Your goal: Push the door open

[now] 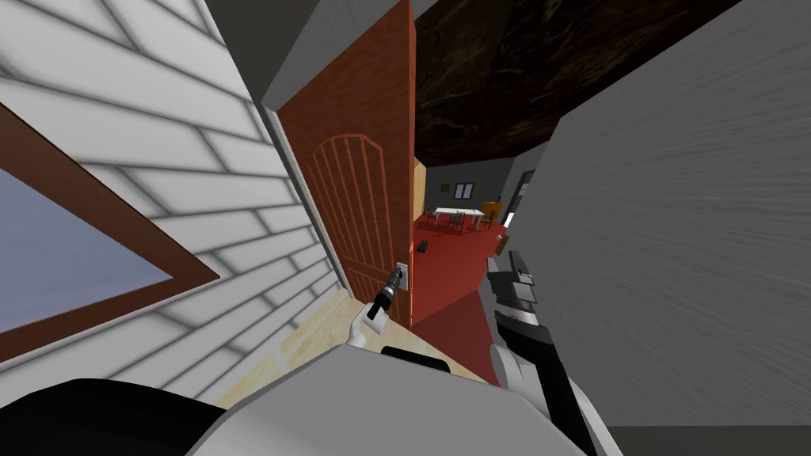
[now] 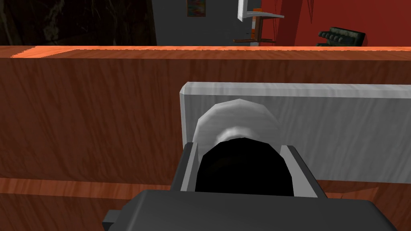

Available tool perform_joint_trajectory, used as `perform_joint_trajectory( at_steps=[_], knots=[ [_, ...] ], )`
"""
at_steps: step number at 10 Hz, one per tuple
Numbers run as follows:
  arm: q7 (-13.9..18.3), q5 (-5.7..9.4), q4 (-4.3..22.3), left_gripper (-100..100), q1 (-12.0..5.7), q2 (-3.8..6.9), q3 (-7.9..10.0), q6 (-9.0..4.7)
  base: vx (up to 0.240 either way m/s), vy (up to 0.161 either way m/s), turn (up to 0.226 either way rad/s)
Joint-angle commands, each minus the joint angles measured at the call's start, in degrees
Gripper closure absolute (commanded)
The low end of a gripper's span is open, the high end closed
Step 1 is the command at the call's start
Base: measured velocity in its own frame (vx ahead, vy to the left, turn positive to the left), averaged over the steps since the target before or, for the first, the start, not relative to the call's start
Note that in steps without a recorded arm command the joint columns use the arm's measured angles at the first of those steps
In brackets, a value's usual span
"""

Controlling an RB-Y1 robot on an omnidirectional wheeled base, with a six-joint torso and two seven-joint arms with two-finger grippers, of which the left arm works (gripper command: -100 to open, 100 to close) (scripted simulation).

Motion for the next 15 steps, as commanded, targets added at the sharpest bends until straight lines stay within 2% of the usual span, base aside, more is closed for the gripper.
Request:
perform_joint_trajectory(
  at_steps=[1, 3, 12, 15],
  knots=[
    [-0.21, 0.09, -0.25, 100, -0.48, 0.09, 1.04, -0.19, 0.166, -0.061, 0.040],
    [-0.44, 0.19, -0.03, 100, -0.64, 0.07, 1.99, -0.18, 0.168, -0.106, 0.054],
    [-2.10, 0.91, 1.59, 100, -1.79, -0.43, 9.03, -0.09, 0.152, -0.121, 0.071],
    [-2.48, 1.07, 1.96, 100, -2.05, -0.63, 10.63, -0.07, 0.119, -0.091, 0.070]
  ],
)
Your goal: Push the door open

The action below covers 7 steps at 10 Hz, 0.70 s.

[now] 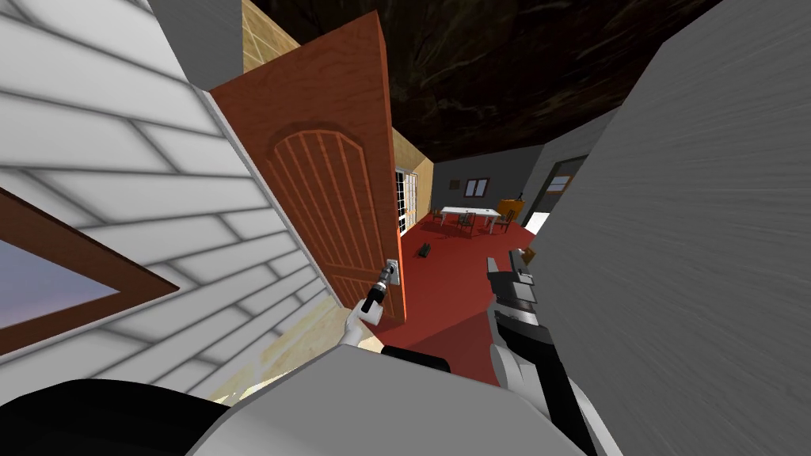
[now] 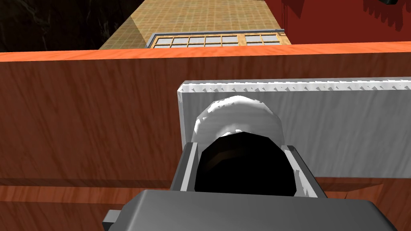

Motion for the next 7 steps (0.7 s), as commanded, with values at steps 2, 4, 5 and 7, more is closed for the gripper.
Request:
perform_joint_trajectory(
  at_steps=[2, 4, 5, 7],
  knots=[
    [-0.50, 0.20, 0.36, 100, -0.53, 0.17, 2.18, -0.27, 0.093, -0.083, 0.041],
    [-0.87, 0.36, 0.72, 100, -0.78, -0.07, 3.74, -0.25, 0.115, -0.119, 0.091],
    [-0.98, 0.41, 0.83, 100, -0.86, -0.16, 4.22, -0.25, 0.120, -0.113, 0.078],
    [-1.32, 0.56, 1.16, 100, -1.10, -0.43, 5.66, -0.23, 0.131, -0.106, 0.058]
  ],
)
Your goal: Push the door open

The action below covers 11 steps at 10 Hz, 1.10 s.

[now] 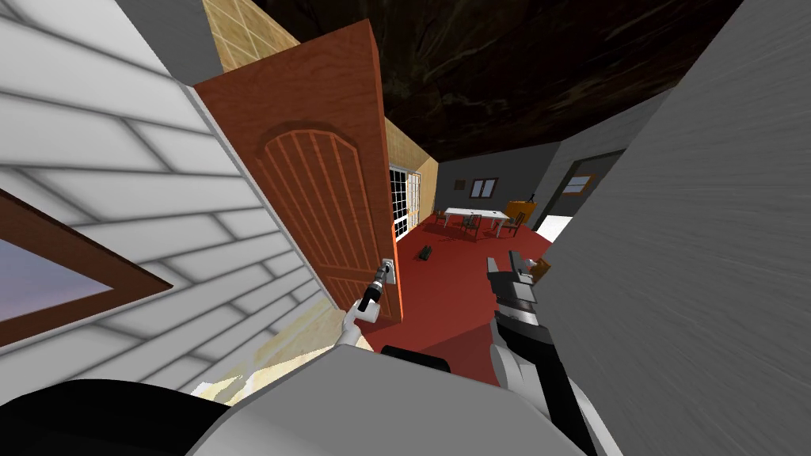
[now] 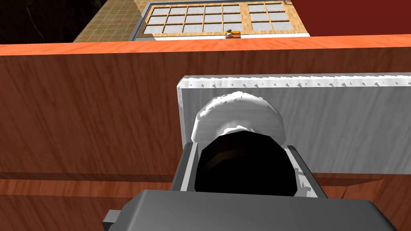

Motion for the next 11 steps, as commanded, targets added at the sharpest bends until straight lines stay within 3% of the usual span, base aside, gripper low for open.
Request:
perform_joint_trajectory(
  at_steps=[1, 7, 8, 11],
  knots=[
    [-0.33, 0.25, 0.75, 100, -1.07, 0.03, 1.98, -0.22, 0.148, -0.150, 0.107],
    [-1.18, 0.62, 1.57, 100, -1.65, -0.92, 5.55, -0.18, 0.165, -0.116, 0.069],
    [-1.13, 0.58, 1.75, 100, -1.49, -0.81, 5.33, -0.14, 0.070, -0.022, 0.018],
    [-1.44, 0.80, 1.45, 100, -1.42, -0.45, 7.07, -0.15, 0.147, -0.055, 0.044]
  ],
)
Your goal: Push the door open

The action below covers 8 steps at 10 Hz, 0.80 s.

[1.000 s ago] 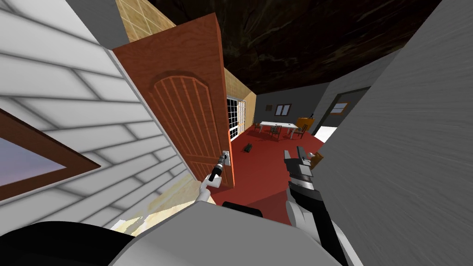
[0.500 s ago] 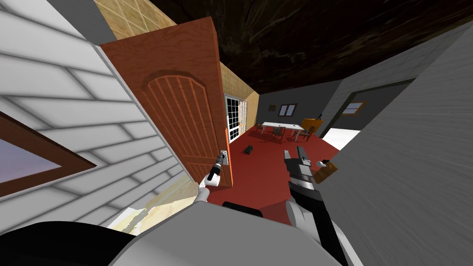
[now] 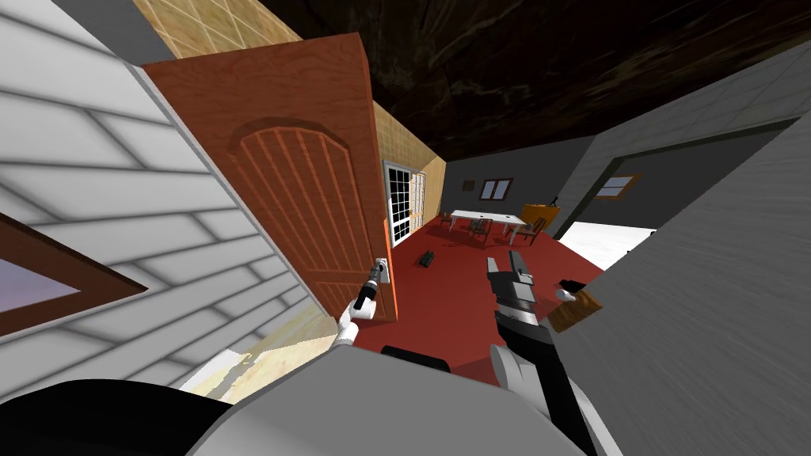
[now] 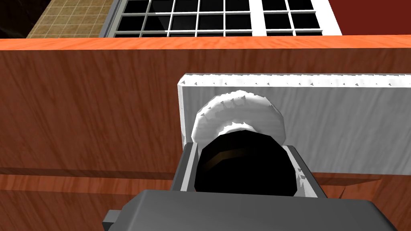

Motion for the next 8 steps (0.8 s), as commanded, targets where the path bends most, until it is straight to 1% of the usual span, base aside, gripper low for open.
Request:
perform_joint_trajectory(
  at_steps=[1, 4, 6, 8],
  knots=[
    [-0.17, 0.18, -0.17, 100, -0.28, 0.40, 1.25, -0.18, 0.203, -0.109, 0.071],
    [-0.63, 0.43, -0.47, 100, 0.03, 0.32, 3.53, -0.12, 0.194, -0.089, 0.065],
    [-0.93, 0.60, -0.66, 100, 0.23, 0.05, 5.01, -0.08, 0.216, -0.100, 0.083],
    [-1.17, 0.73, -0.81, 100, 0.39, -0.33, 6.19, -0.04, 0.171, -0.082, 0.054]
  ],
)
